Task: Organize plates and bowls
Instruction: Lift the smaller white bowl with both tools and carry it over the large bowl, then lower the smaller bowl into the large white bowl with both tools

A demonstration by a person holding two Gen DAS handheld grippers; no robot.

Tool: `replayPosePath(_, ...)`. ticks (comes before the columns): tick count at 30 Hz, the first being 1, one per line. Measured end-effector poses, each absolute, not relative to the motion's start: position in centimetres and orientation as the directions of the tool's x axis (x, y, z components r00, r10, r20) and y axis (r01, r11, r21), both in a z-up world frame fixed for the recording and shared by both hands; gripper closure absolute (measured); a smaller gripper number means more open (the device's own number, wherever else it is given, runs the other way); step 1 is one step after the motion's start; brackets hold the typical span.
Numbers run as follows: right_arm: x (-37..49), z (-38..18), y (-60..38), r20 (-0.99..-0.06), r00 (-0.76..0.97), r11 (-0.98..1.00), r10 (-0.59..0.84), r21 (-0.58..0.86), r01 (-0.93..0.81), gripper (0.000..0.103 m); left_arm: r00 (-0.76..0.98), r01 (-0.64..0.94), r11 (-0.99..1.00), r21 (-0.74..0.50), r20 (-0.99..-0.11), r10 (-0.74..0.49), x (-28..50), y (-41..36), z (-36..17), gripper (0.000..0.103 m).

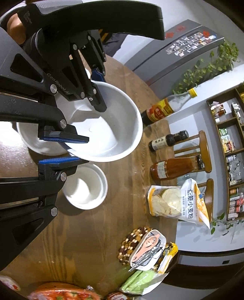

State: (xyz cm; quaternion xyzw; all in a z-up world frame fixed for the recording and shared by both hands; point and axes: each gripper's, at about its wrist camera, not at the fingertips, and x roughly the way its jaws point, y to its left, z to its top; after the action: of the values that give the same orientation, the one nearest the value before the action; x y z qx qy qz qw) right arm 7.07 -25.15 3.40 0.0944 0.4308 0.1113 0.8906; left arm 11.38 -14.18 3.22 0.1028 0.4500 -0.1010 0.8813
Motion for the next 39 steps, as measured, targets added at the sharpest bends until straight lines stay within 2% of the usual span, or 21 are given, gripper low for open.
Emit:
replayPosePath(19, 5.0, 2.3, -23.6, -0.773, 0.552, 0.949, 0.312, 0.281, -0.144, 0.087, 0.552, 0.256, 0.962, 0.089, -0.831, -0.070, 8.7, -12.5, 2.1, 0.084)
replayPosePath(39, 5.3, -2.2, -22.1, -0.838, 0.435, 0.944, 0.329, 0.307, -0.123, 0.087, 0.435, 0.233, 0.969, 0.083, -0.900, -0.027, 8.6, -10.9, -2.8, 0.084)
